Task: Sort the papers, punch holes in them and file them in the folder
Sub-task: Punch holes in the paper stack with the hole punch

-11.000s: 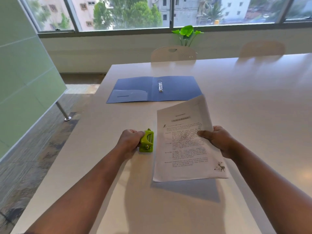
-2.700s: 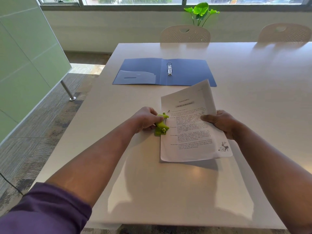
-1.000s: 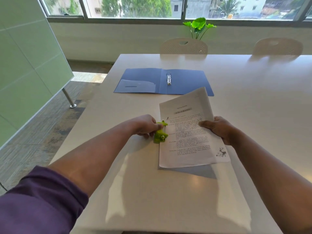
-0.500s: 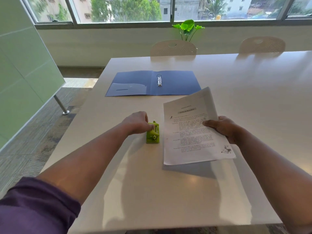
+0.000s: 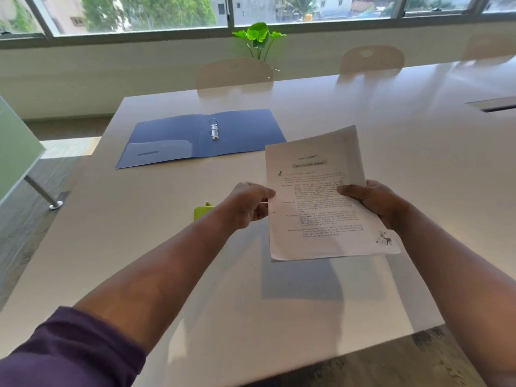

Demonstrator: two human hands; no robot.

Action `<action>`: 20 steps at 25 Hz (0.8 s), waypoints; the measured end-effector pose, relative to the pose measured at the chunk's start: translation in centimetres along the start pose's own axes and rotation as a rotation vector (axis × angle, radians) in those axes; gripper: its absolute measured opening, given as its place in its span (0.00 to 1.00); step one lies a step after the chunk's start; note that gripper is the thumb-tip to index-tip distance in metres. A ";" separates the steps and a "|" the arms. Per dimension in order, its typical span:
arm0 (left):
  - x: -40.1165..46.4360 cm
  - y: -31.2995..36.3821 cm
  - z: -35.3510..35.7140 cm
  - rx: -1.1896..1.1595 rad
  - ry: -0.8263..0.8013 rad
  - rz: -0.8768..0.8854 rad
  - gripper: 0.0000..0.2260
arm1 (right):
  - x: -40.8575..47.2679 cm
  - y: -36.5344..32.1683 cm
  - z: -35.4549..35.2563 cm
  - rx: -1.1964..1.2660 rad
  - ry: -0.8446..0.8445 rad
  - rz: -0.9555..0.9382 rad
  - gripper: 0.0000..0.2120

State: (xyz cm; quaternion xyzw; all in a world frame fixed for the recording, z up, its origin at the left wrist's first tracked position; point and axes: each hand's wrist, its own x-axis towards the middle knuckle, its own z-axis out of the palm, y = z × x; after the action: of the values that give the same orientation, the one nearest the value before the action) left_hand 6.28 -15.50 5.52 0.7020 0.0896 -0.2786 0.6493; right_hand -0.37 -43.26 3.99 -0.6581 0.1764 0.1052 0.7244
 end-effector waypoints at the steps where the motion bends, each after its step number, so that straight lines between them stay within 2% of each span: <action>1: 0.5 -0.3 0.9 -0.021 -0.003 0.007 0.08 | -0.3 0.2 -1.0 0.003 0.005 0.009 0.13; 6: 2.0 -0.7 4.9 -0.078 0.046 0.029 0.11 | -0.4 0.3 -5.0 -0.100 0.056 0.011 0.11; 10: 2.8 -1.6 8.2 -0.040 0.167 0.090 0.12 | 0.1 0.0 -8.1 -0.285 0.229 -0.003 0.08; 12: 3.5 -2.4 9.8 0.113 0.241 0.173 0.16 | 0.4 0.2 -9.2 -0.367 0.349 -0.020 0.03; 15: 3.9 -3.2 12.1 0.506 0.311 0.396 0.17 | 1.1 0.6 -9.8 -0.564 0.518 -0.107 0.01; 17: 4.2 -3.5 13.3 0.711 0.349 0.536 0.16 | 1.3 1.0 -10.2 -0.722 0.578 -0.178 0.06; 20: 4.9 -4.0 13.8 0.873 0.361 0.646 0.14 | 2.0 1.6 -10.7 -0.857 0.631 -0.223 0.13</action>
State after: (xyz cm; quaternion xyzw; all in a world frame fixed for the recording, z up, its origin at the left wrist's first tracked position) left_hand 4.57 -29.38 -0.46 0.9333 -0.1434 0.0473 0.3259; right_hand -0.34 -53.80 1.00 -0.9087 0.2560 -0.1125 0.3099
